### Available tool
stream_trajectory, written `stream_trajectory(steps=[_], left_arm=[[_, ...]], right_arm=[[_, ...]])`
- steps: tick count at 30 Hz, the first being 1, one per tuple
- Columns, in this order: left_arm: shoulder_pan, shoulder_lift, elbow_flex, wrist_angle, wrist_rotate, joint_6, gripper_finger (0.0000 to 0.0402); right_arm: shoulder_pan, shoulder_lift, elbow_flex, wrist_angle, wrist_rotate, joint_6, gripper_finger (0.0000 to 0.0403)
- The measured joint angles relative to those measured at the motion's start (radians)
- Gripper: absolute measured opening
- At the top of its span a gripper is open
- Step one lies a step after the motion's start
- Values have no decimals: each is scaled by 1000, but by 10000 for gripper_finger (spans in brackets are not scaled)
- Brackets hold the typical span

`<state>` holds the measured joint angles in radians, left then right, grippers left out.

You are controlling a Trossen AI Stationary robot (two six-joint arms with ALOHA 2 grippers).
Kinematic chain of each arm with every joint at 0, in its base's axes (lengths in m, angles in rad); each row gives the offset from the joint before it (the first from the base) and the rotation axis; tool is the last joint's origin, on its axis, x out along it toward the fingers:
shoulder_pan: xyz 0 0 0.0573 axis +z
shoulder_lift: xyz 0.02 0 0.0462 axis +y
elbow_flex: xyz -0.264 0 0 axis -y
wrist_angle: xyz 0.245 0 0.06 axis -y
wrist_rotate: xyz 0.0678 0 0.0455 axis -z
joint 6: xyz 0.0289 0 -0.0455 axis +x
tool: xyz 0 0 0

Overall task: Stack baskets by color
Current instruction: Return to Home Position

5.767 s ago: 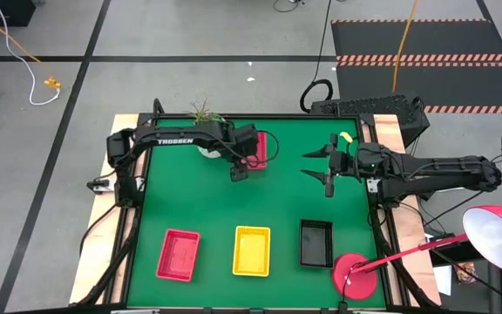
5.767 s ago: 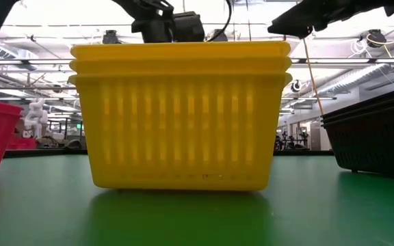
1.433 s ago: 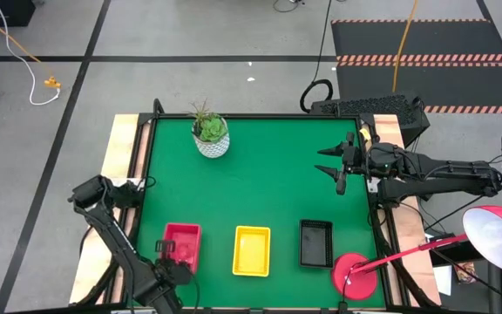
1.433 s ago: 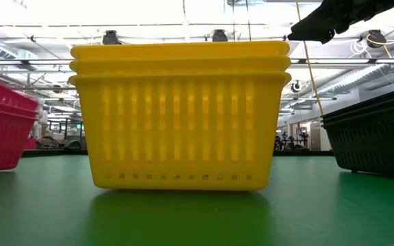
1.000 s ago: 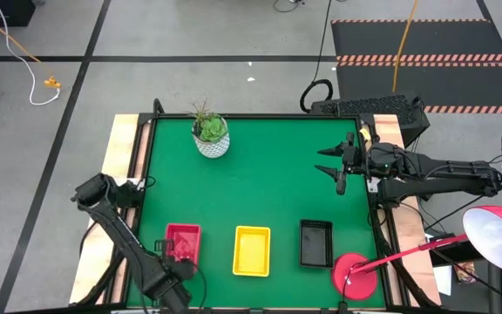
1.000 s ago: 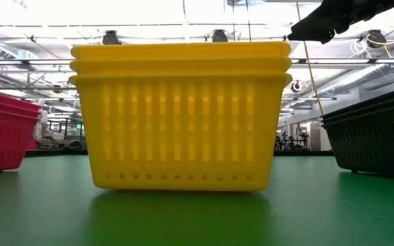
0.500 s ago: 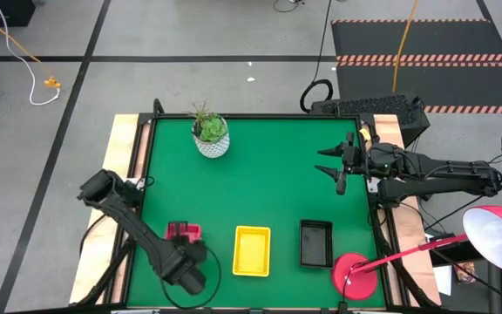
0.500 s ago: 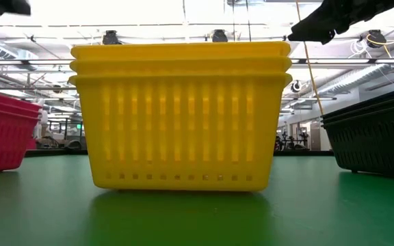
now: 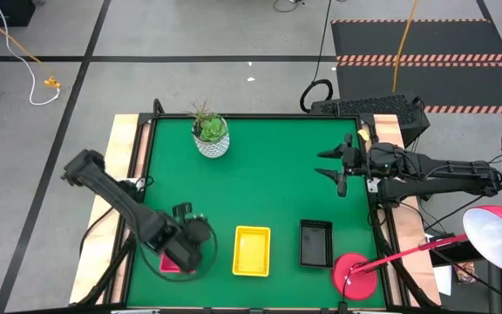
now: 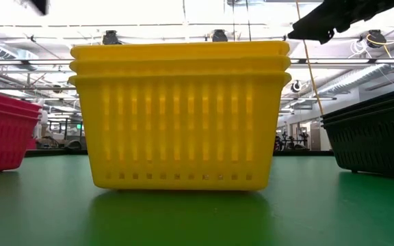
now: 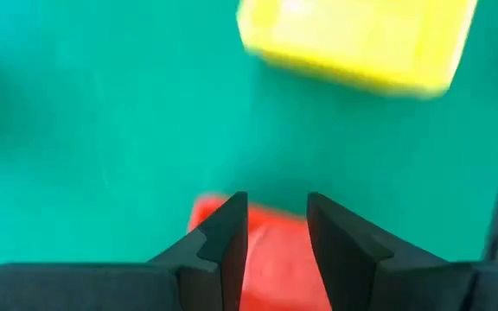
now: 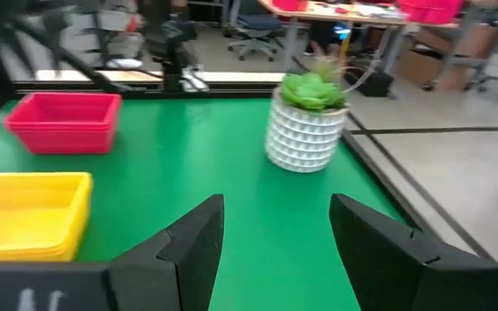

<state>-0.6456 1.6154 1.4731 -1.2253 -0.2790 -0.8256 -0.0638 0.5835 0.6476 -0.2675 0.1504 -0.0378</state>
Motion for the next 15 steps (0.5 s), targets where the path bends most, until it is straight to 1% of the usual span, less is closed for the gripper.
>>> stream_trajectory(steps=[3,5,7,11,15], left_arm=[[12,-53,0,46,-95,-21,124],[25,-76,-13,78,-154,-23,124],[51,-94,-37,101,-192,-10,124],[127,-128,-140,270,-213,81,124],[220,-174,-283,498,-183,206,124]], right_arm=[[0,0,0,-1,-51,8,208],[0,1,0,-6,-52,24,208],[0,8,0,-31,-51,35,208],[0,47,0,-104,-49,48,208],[0,98,-2,-148,-50,61,208]])
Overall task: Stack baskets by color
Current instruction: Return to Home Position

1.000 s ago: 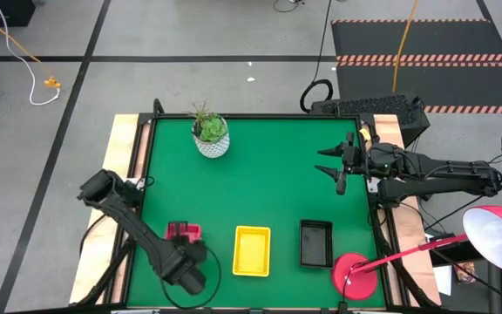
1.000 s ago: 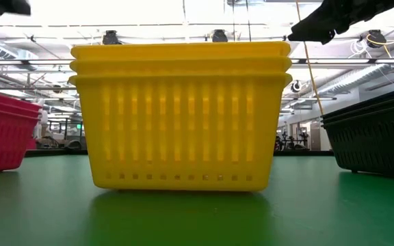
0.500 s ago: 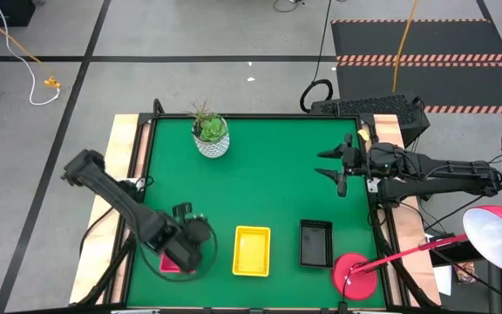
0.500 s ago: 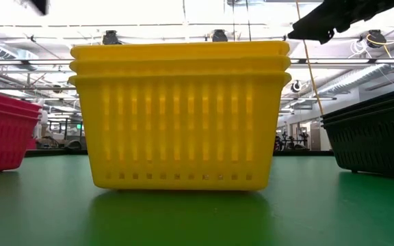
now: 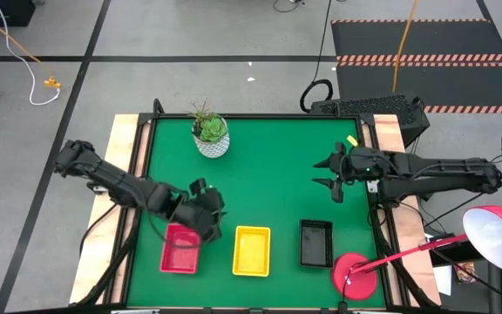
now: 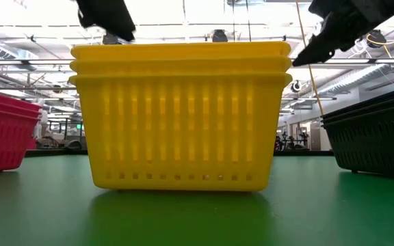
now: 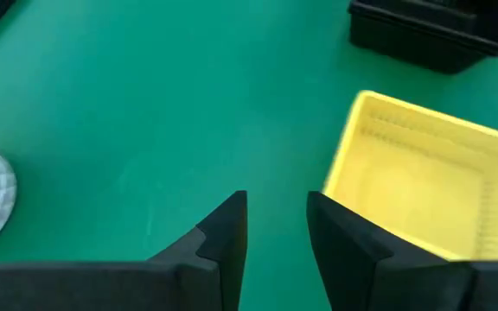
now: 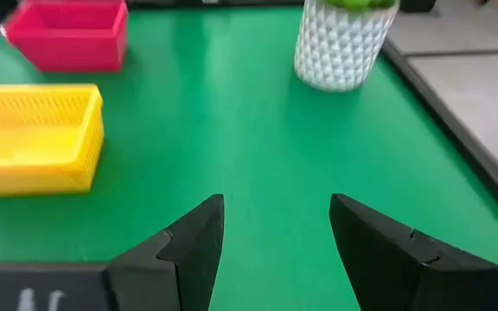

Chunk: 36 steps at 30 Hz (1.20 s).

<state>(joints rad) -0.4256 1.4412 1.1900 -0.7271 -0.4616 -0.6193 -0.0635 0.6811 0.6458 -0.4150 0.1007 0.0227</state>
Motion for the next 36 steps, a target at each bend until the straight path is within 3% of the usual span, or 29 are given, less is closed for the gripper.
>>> stream_trajectory(steps=[12,20,23,29,36], left_arm=[[148,-191,-397,747,40,336,124],[252,-263,-603,1127,95,487,124],[301,-266,-650,1218,95,494,124],[390,-266,-680,1239,97,494,124],[406,-266,-725,1327,214,520,124]], right_arm=[[0,39,0,51,-1,-6,208],[0,58,0,81,1,4,208],[0,86,1,105,1,4,208],[0,171,1,139,2,-13,208],[0,245,1,198,2,-17,208]])
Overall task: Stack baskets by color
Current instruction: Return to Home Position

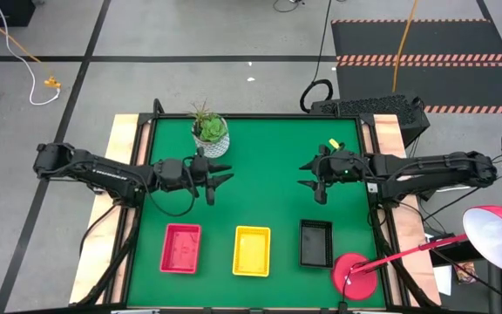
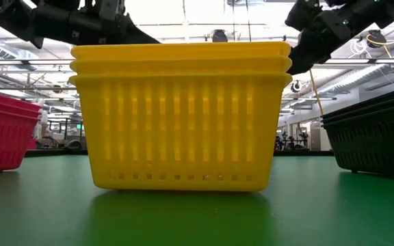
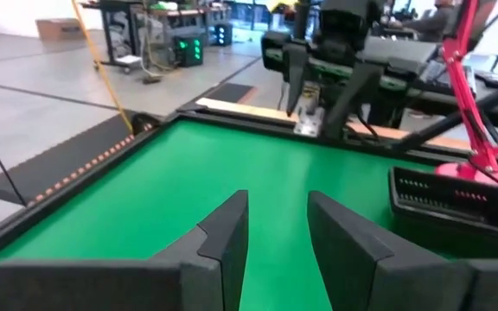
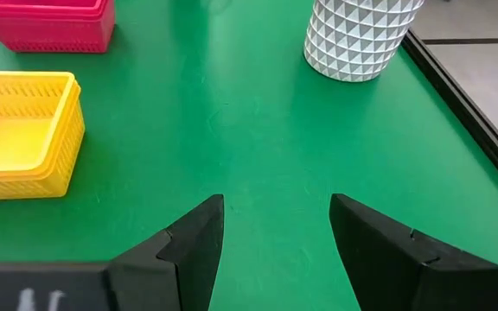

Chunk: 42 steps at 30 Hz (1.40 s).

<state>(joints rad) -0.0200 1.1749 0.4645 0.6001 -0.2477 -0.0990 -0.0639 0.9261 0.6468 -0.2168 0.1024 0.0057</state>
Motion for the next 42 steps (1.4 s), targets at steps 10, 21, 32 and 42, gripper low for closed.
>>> stream_trajectory(steps=[10,21,32,42], left_arm=[[101,-69,-4,-53,133,-7,124],[112,-248,-27,-225,130,-84,108],[-14,-297,-140,-157,5,-53,7],[34,-569,-335,-54,72,-58,2]], right_arm=[[0,-23,0,46,0,39,208],[0,-130,0,-60,3,108,208],[0,-211,0,-182,41,140,206],[0,-292,0,-185,53,133,109]])
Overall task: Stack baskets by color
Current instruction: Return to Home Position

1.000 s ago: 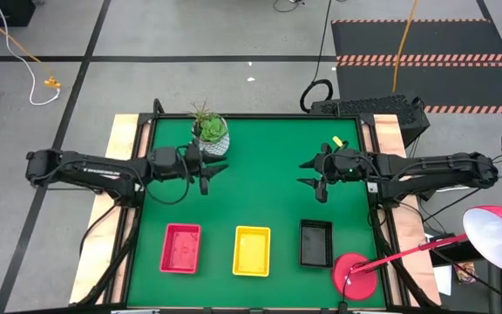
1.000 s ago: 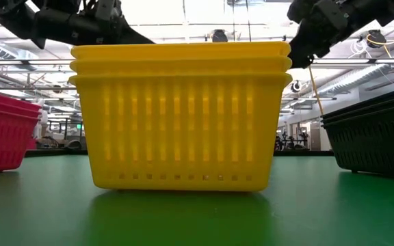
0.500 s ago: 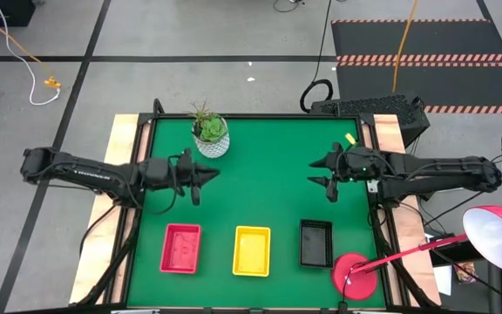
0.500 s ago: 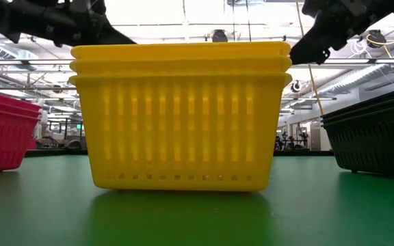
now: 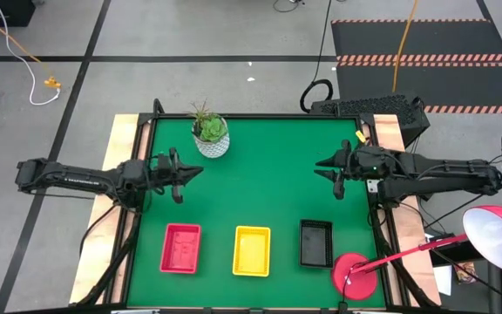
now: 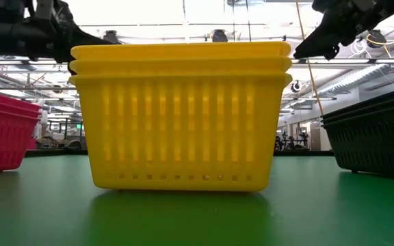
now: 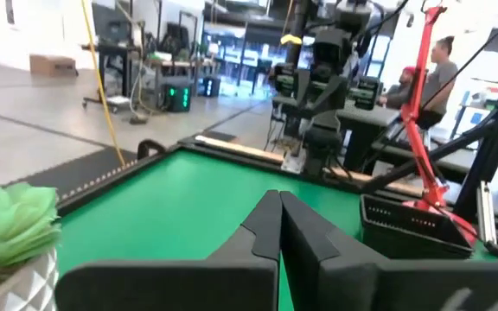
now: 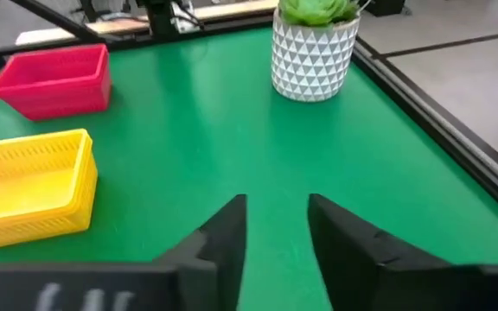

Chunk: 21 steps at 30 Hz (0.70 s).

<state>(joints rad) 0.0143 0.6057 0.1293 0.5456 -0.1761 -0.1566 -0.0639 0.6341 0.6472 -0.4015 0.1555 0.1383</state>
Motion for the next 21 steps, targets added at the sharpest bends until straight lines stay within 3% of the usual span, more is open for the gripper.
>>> stream_trajectory(steps=[7,14,21], left_arm=[[-7,-78,-23,-58,1,-3,1],[-29,-85,-23,-77,8,7,1],[-28,-124,-23,-131,40,30,1]], right_arm=[[0,-45,-2,2,-71,23,8],[0,-138,-156,141,-163,81,2],[0,-260,-252,167,-213,37,1]])
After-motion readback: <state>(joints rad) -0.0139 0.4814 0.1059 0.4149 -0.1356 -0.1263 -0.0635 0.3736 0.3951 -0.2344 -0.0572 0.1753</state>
